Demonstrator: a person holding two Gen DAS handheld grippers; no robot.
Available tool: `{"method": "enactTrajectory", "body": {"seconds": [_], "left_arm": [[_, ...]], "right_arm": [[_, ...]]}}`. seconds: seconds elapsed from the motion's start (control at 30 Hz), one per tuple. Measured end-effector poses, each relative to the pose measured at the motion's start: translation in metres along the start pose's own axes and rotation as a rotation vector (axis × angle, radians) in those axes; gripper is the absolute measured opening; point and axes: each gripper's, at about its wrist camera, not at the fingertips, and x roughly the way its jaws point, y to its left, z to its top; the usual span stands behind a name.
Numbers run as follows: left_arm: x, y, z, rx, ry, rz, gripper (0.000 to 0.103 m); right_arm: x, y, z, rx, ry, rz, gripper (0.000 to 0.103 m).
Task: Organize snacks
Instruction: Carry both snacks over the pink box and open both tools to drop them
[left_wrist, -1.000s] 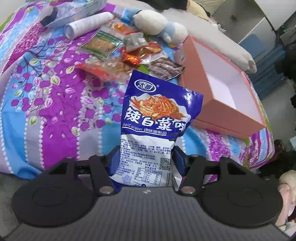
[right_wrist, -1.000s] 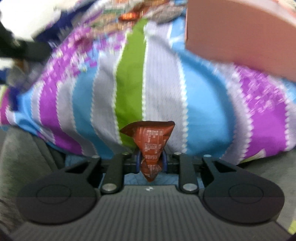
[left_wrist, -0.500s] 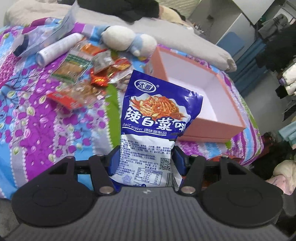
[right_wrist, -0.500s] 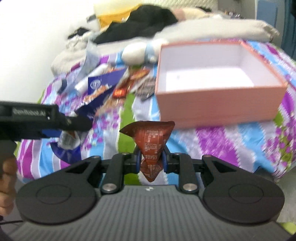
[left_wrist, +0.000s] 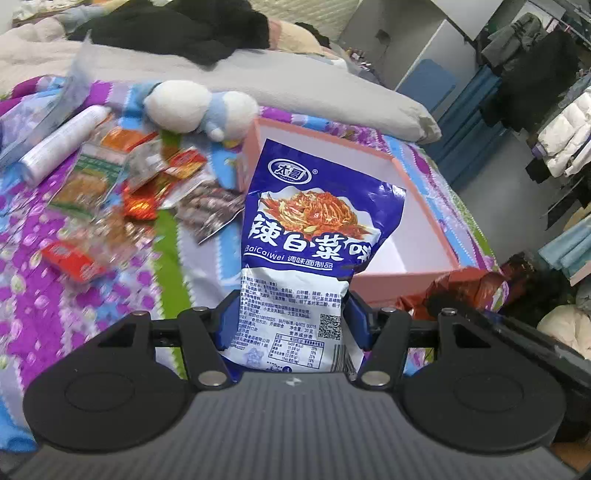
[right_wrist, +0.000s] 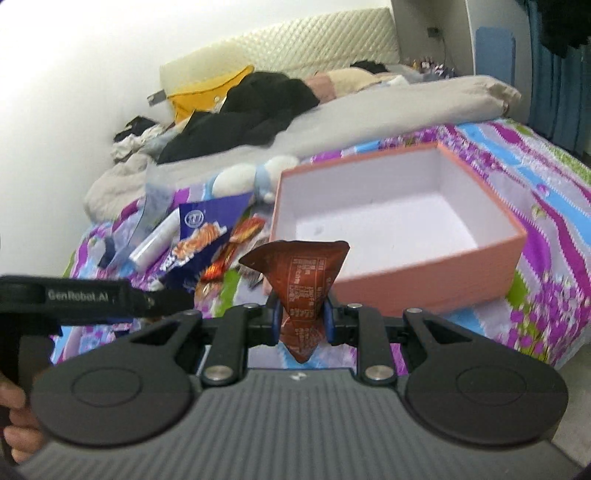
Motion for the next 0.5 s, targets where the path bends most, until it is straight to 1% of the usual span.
{"method": "enactTrajectory", "body": {"seconds": [0.2, 0.5], "left_arm": [[0.026, -0.017, 0.040, 0.017, -0.019, -0.020, 0.064], [0.090, -0.034, 0.102, 0.051, -0.007, -0.033, 0.064]], "right_arm": [[0.014, -0.014, 0.037, -0.016, -0.044, -0.022, 0.025], [0.065, -0.045, 0.081, 0.017, -0.041, -0.054, 0.025]]}}
